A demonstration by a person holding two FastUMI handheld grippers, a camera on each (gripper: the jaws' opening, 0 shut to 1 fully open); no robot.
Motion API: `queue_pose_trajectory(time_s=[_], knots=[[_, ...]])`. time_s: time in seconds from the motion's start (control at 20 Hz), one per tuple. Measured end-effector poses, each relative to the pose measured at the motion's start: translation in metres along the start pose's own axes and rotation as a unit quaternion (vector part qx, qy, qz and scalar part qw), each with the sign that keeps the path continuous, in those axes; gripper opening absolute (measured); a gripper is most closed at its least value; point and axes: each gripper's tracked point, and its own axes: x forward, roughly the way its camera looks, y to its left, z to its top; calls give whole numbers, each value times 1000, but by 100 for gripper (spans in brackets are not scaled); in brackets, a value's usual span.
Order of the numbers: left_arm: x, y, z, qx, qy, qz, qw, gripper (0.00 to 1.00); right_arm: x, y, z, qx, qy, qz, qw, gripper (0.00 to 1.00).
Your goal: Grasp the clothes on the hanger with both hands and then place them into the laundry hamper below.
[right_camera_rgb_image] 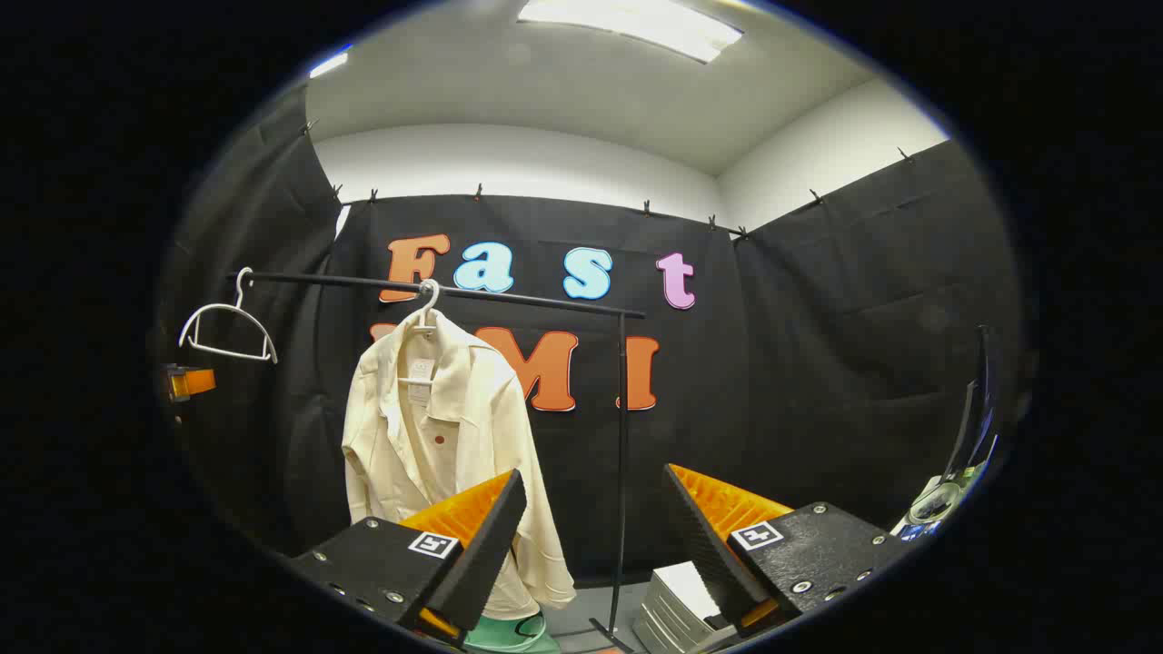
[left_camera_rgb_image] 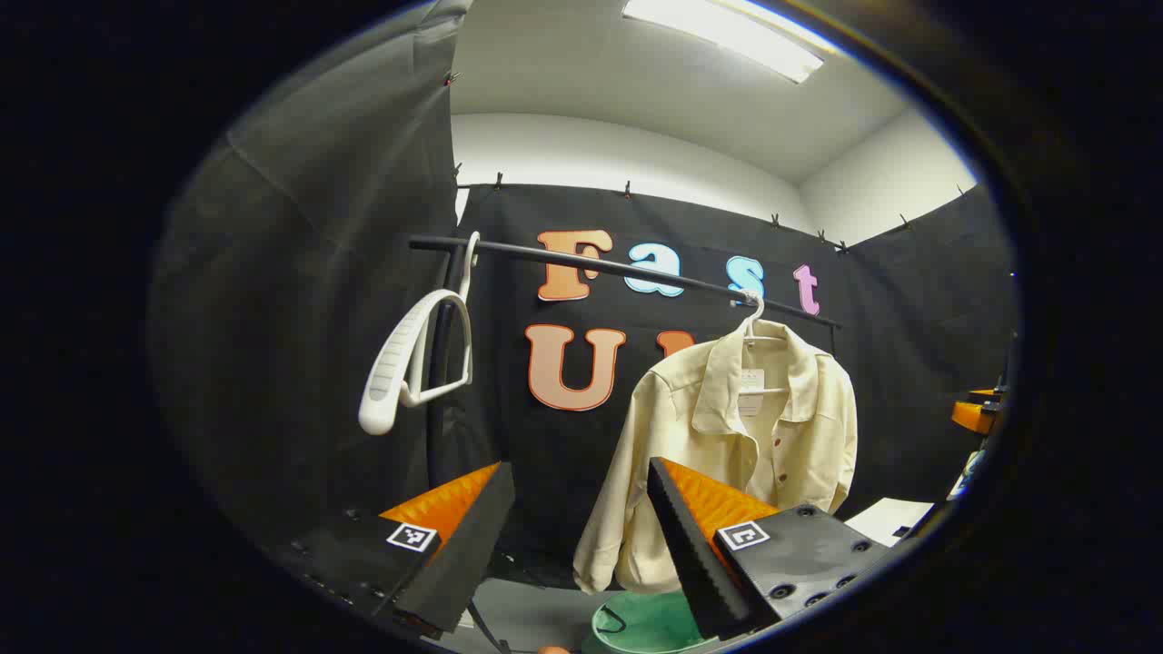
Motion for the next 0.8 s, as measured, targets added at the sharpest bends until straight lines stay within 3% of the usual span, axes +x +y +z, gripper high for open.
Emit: queue_pose_trajectory(time_s=[0.3, 0.35, 0.4, 0.8], knots=[[-6, 9, 18, 6, -12, 9, 1000, 96, -1, 16, 9, -12, -2, 7, 1000, 93], [-6, 10, 20, 6, -14, 9, 1000, 93, -1, 19, 10, -12, -2, 9, 1000, 93], [-6, 10, 20, 6, -15, 9, 1000, 96, -2, 21, 10, -12, -3, 11, 1000, 94], [-2, 17, 13, 5, -6, 14, 1000, 96, 5, 36, 6, -5, 6, 19, 1000, 94]])
